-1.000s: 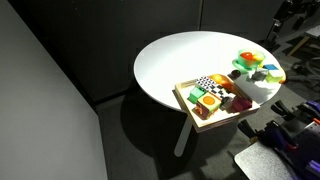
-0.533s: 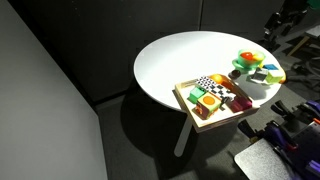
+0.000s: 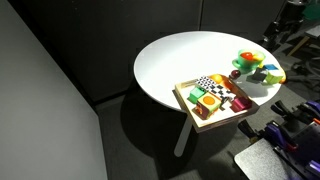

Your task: Put the grey and yellow blocks in the box.

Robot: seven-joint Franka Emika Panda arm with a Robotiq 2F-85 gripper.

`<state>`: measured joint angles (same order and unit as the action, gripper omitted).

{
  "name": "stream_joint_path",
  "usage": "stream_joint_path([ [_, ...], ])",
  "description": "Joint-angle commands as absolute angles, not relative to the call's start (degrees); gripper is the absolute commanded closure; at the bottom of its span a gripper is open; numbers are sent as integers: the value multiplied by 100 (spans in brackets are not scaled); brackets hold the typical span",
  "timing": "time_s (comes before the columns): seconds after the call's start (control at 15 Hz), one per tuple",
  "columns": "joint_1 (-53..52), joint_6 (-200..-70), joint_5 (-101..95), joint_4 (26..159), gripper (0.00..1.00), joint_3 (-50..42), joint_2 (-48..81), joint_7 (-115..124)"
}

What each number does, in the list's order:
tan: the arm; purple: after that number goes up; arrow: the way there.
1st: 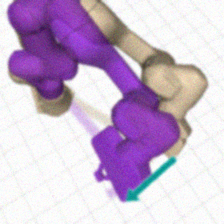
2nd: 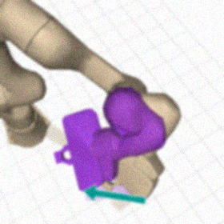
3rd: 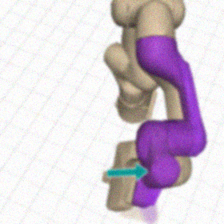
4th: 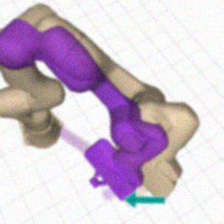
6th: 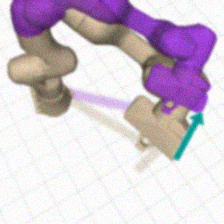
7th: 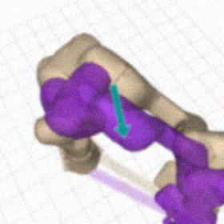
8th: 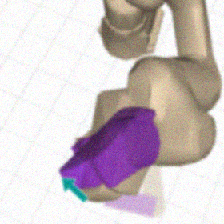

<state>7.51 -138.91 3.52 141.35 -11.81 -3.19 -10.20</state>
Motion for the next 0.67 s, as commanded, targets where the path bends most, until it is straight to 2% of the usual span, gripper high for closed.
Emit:
stream_joint_path([
  [0.0, 815, -13876, 353, 14129, 0, -1106, -325, -1017],
  [0.6, 854, -13633, 532, 13911, 0, -1159, -187, -1121],
])
